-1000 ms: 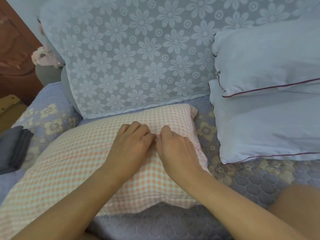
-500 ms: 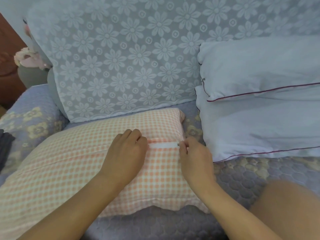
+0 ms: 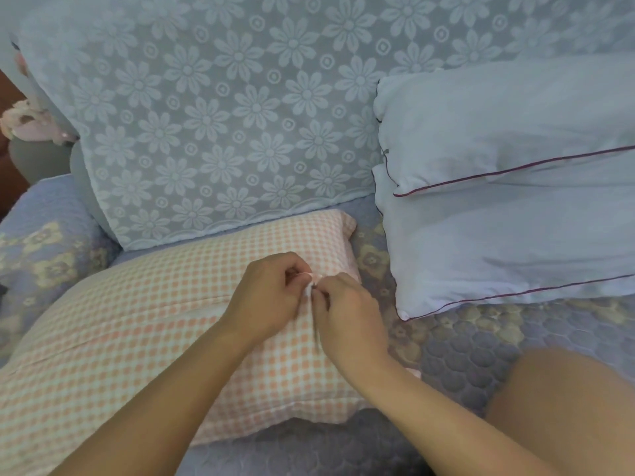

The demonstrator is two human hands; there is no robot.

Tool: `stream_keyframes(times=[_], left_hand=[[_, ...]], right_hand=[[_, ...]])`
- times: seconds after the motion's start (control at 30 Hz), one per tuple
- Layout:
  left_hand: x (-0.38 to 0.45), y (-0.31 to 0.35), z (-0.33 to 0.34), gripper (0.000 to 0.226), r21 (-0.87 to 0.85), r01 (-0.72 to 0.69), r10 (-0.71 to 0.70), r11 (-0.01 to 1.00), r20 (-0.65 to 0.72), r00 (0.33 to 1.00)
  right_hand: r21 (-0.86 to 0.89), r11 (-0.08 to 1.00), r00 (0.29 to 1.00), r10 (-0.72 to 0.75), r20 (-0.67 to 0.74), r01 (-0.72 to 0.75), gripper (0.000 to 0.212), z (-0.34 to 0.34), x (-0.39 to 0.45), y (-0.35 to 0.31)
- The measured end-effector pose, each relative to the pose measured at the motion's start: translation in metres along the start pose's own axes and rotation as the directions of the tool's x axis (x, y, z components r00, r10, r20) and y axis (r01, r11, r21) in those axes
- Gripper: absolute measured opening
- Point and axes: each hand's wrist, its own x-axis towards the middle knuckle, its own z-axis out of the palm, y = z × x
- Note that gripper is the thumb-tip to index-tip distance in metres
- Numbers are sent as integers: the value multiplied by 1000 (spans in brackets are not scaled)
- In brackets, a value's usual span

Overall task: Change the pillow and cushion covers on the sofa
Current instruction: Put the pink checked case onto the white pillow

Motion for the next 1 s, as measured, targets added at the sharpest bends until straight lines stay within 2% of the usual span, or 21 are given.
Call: stream_keyframes(times=[0.03, 0.1, 0.17, 0.2, 0.27, 0.37, 0.4, 0.47, 0.53, 0.6, 0.67, 0.8, 1.0], left_hand=[[-3, 1, -2, 11, 69, -46, 49, 997, -44, 998], [-16, 6, -4, 16, 274, -190, 233, 943, -132, 964], [-28, 14, 4, 14, 381, -334, 390, 862, -79, 917], [-32, 19, 10, 14, 355, -342, 381, 870, -44, 924], [-32, 27, 24, 14, 245, -234, 246, 941, -17, 969], [-26, 32, 35, 1, 195, -107, 111, 975, -12, 994], [-25, 33, 36, 7, 173, -73, 77, 982, -20, 997], [-22, 31, 34, 14, 44, 79, -78, 996, -43, 996], [-18, 32, 31, 18, -123, 280, -284, 952, -24, 958], [-17, 34, 31, 20, -201, 375, -386, 905, -17, 922], [-18, 39, 32, 20, -154, 376, -383, 914, -17, 923], [-23, 45, 27, 14, 114, 265, -265, 958, -9, 964], [-20, 53, 15, 14, 277, 224, -232, 934, -4, 973]], right_hand=[[35, 999, 999, 37, -5, -36, 21, -3, 4, 3], [118, 984, 991, 133, 32, -136, 21, -18, 12, 14], [261, 922, 950, 241, 197, -288, 24, -37, 17, 24], [334, 876, 919, 252, 302, -349, 24, -44, 18, 25], [412, 829, 884, 191, 427, -378, 23, -51, 18, 25], [466, 797, 868, 140, 477, -385, 19, -54, 19, 27], [488, 765, 857, 157, 491, -420, 16, -54, 18, 29], [547, 643, 819, 240, 522, -537, 7, -54, 18, 33], [615, 474, 772, 305, 557, -631, 17, -52, 16, 35], [656, 367, 752, 320, 576, -659, 21, -49, 13, 32], [693, 312, 759, 322, 566, -650, 21, -44, 10, 28], [741, 295, 786, 375, 491, -603, 23, -31, 7, 25], [798, 120, 740, 474, 477, -591, 21, -18, 7, 23]])
